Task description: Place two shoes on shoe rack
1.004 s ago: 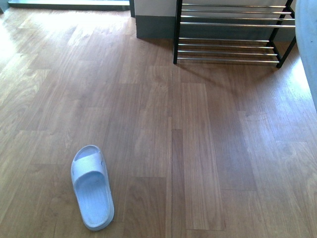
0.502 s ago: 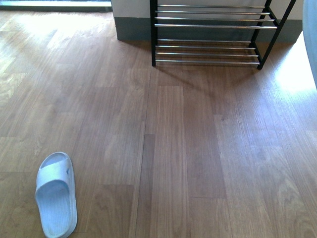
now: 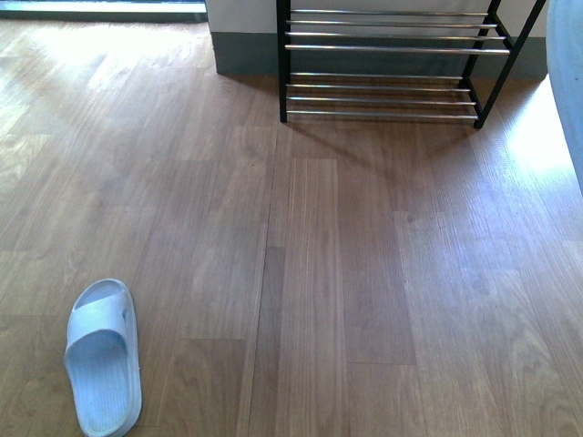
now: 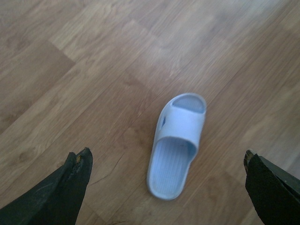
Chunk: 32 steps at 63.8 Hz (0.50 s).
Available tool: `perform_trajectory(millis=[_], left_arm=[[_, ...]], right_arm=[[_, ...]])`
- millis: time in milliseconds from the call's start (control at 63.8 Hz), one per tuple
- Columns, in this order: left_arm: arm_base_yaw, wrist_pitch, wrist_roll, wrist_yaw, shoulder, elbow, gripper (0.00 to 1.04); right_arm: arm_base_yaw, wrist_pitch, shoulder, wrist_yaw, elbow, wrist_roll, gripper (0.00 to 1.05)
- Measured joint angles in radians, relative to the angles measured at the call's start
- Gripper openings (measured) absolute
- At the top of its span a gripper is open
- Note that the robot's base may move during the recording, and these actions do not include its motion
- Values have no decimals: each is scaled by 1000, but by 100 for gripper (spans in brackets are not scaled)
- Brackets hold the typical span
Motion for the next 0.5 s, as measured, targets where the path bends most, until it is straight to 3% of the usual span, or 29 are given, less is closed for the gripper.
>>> perform_trajectory(millis=[172,329,502], left_arm=[[27,19,132,-19,317,164,95],[52,62,359,-63,595,331,95],[65,102,518,-35,769,423,95]], right_arm=[[0,0,0,0,0,0,2],[0,0,0,0,0,0,2],[0,0,0,0,0,0,2]])
